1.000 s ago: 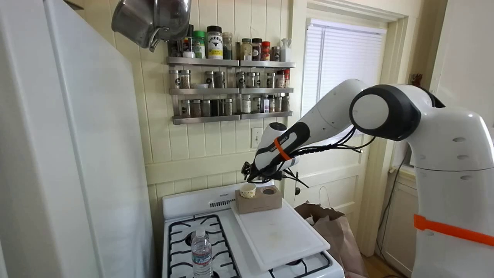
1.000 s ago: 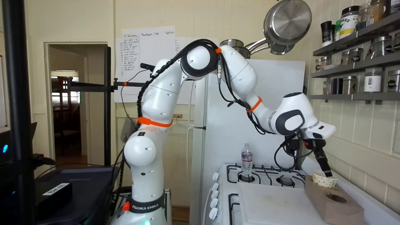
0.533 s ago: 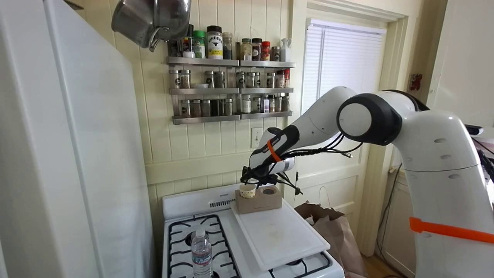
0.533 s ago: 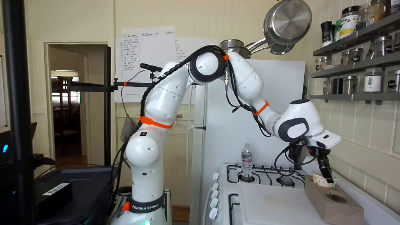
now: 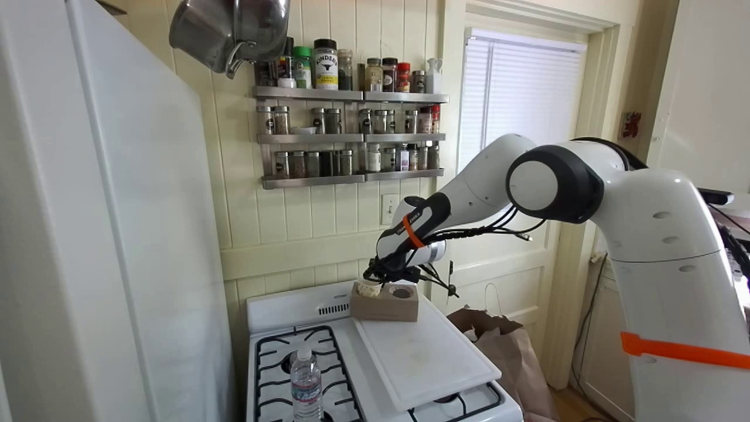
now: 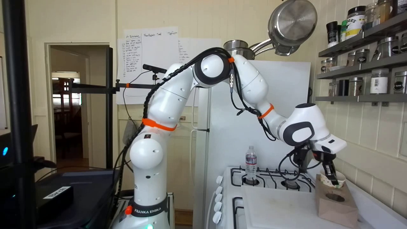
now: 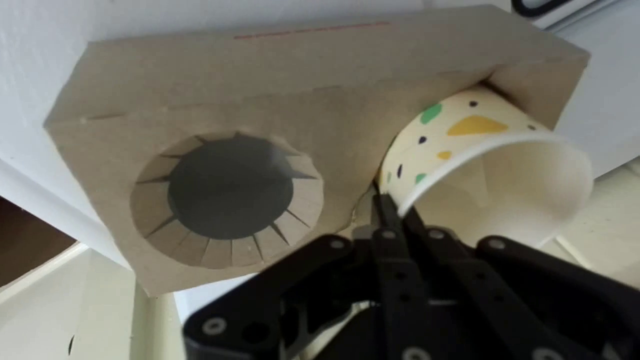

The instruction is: Remove the paper cup from the box and put it on the stove

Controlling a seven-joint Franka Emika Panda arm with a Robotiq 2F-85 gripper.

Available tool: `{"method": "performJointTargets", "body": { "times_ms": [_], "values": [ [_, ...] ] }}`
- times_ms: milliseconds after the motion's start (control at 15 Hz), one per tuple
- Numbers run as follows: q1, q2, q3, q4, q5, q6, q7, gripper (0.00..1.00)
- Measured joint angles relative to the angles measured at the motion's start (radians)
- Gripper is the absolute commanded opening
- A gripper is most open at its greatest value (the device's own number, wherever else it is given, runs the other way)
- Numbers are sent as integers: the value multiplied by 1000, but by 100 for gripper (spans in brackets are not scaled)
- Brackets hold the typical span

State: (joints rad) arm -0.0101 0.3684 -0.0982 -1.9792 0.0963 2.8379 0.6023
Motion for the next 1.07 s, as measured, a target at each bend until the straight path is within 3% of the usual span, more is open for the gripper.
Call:
{"method": "performJointTargets", "body": {
  "times_ms": [333, 600, 800, 1067],
  "values": [
    [42, -26, -15, -1, -2, -23, 0, 1],
    [68, -91, -26, -24, -37, -168, -7, 1],
    [56, -173, -2, -55, -7, -272, -85, 1],
    [48, -277, 4, -105, -9, -282, -150, 1]
  ]
}}
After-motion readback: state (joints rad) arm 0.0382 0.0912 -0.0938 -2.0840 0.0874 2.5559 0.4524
